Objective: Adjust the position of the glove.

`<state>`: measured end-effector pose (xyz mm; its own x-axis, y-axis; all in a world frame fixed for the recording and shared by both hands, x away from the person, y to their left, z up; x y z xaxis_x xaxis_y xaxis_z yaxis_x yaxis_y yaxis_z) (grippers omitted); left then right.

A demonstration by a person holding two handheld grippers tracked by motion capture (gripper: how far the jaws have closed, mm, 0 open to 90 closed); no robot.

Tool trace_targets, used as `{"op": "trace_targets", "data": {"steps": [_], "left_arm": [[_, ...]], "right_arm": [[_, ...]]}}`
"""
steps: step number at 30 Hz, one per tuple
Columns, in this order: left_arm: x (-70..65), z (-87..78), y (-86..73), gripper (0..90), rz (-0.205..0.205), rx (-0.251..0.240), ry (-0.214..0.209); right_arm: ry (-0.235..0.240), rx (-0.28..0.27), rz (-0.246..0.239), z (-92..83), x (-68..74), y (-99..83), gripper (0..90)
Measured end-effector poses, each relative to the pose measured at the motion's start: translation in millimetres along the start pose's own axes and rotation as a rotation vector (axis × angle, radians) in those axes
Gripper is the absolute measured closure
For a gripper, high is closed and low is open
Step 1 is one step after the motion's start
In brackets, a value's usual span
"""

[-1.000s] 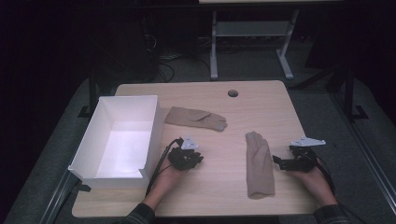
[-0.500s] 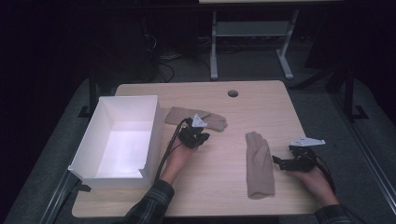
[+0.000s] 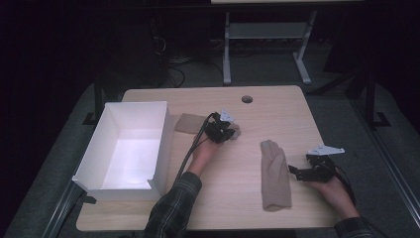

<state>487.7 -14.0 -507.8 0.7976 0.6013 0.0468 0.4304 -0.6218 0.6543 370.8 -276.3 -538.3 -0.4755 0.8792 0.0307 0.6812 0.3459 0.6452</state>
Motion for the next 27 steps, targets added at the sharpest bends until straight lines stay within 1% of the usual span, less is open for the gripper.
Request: {"op": "trace_targets", "data": {"steps": [2, 4, 5, 6, 7, 10, 12, 13, 14, 15, 17, 18, 21, 23, 26, 27], "left_arm": [[-2.4, 6.8, -0.6, 89.5, 0.002, 0.012, -0.005], [-4.0, 13.1, -3.1, 89.5, 0.014, 0.035, 0.003], [-4.8, 15.8, -4.5, 89.5, 0.01, 0.04, 0.005], [-5.4, 16.7, -4.9, 89.6, -0.002, 0.034, -0.002], [-6.1, 16.7, -4.8, 89.6, -0.005, 0.032, -0.008], [-12.3, 15.3, -5.3, 89.7, 0.006, 0.04, -0.028], [-19.2, 14.4, -6.1, 89.7, 0.001, 0.031, -0.052], [-23.3, 13.6, -7.1, 89.7, -0.007, 0.03, -0.064], [-26.8, 13.3, -7.6, 89.7, -0.005, 0.023, -0.073], [-31.4, 13.0, -7.9, 89.7, -0.013, 0.015, -0.085], [-39.4, 12.0, -8.7, 89.7, -0.013, 0.006, -0.093], [-44.5, 11.8, -8.9, 89.7, -0.019, -0.003, -0.104], [-57.4, 10.9, -10.0, 89.7, -0.014, -0.013, -0.128], [-65.7, 10.6, -10.1, 89.7, -0.011, -0.02, -0.137], [-76.0, 9.2, -10.4, 89.7, 0.005, -0.016, -0.15], [-78.1, 9.3, -10.2, 89.7, 0.003, -0.021, -0.151]], "right_arm": [[0.0, 0.0, -0.001, 0.0, 0.0, 0.0, 13.3], [0.0, 0.0, -0.001, 0.1, 0.0, 0.1, 13.4], [0.001, 0.0, -0.002, 0.2, -0.1, 0.2, 13.3], [0.001, 0.001, -0.002, 0.1, 0.0, 0.1, 13.4], [0.002, 0.001, -0.003, 0.2, 0.1, 0.2, 13.3], [0.003, 0.003, -0.004, 0.3, 0.2, 0.3, 13.4], [0.004, 0.003, -0.007, 0.5, 0.1, 0.5, 13.4], [0.003, 0.001, -0.006, 0.7, 0.2, 0.7, 13.4], [0.004, 0.003, -0.007, 0.6, 0.2, 0.6, 13.4], [0.004, 0.002, -0.007, 0.6, 0.2, 0.6, 13.4], [0.003, 0.002, -0.006, 0.6, 0.2, 0.6, 13.4], [0.003, 0.004, -0.007, 0.6, 0.2, 0.5, 13.4], [0.004, 0.002, -0.007, 0.6, 0.2, 0.6, 13.4], [0.004, 0.003, -0.006, 0.5, 0.2, 0.6, 13.4], [0.004, 0.003, -0.007, 0.6, 0.2, 0.6, 13.4], [0.004, 0.004, -0.007, 0.5, 0.2, 0.5, 13.4]]}}
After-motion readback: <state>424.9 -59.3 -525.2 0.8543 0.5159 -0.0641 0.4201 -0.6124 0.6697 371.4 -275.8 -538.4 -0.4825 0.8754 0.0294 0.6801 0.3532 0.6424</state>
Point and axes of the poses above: each handheld gripper's, and its own axes: z roughly forward along the jaws, y roughly out of its top, x roughly to its left, the point moved 8 cm from there along z, roughly forward along the jaws, and after that the axes turned 6 degrees about x, right-handed, at the moved point
